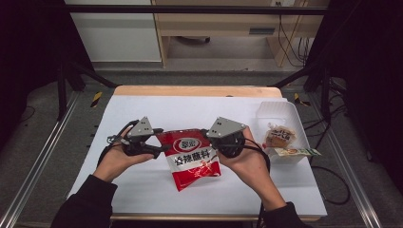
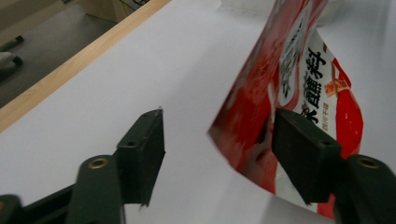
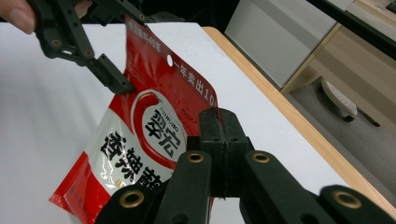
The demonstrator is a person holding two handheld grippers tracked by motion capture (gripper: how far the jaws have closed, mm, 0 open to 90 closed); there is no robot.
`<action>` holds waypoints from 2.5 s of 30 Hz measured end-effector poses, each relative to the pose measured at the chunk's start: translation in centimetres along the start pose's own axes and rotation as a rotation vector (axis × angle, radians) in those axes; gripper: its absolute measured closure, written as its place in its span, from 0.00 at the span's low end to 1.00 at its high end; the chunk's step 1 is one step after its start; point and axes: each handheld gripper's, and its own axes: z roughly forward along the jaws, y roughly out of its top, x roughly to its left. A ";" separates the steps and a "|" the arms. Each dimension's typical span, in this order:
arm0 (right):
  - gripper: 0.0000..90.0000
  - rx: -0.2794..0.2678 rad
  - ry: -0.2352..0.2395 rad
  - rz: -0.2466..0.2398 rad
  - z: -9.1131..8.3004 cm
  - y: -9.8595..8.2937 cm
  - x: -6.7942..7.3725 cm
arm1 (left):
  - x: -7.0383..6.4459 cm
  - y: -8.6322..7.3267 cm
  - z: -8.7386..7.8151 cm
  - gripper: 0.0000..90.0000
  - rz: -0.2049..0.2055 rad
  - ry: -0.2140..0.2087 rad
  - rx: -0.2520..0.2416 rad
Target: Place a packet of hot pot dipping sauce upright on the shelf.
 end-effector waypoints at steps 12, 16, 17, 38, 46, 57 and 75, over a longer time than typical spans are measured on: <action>1.00 0.047 0.004 0.014 -1.6 -0.9 -1.2 | -1.3 1.8 0.4 0.98 -0.016 -0.098 0.007; 1.00 0.062 0.003 0.030 -2.4 -1.5 -1.7 | -1.7 2.9 0.3 0.99 0.013 -0.103 0.011; 1.00 0.066 0.008 0.034 -2.6 -1.7 -1.8 | -1.8 3.1 0.2 1.00 0.021 -0.106 0.011; 0.49 0.212 0.159 0.020 -1.3 -2.7 -3.6 | -2.3 4.4 -0.9 1.00 0.142 -0.122 0.007; 0.69 0.244 0.251 -0.030 -0.1 -1.3 -2.5 | -2.4 4.4 -1.1 1.00 0.143 -0.137 0.006; 0.99 0.276 0.258 -0.067 0.4 -0.4 -1.8 | -1.9 3.6 -1.5 0.97 0.084 -0.145 -0.019; 1.00 0.231 0.198 -0.118 -0.7 1.7 -4.4 | -1.9 -6.1 -3.4 0.24 -0.099 0.083 -0.004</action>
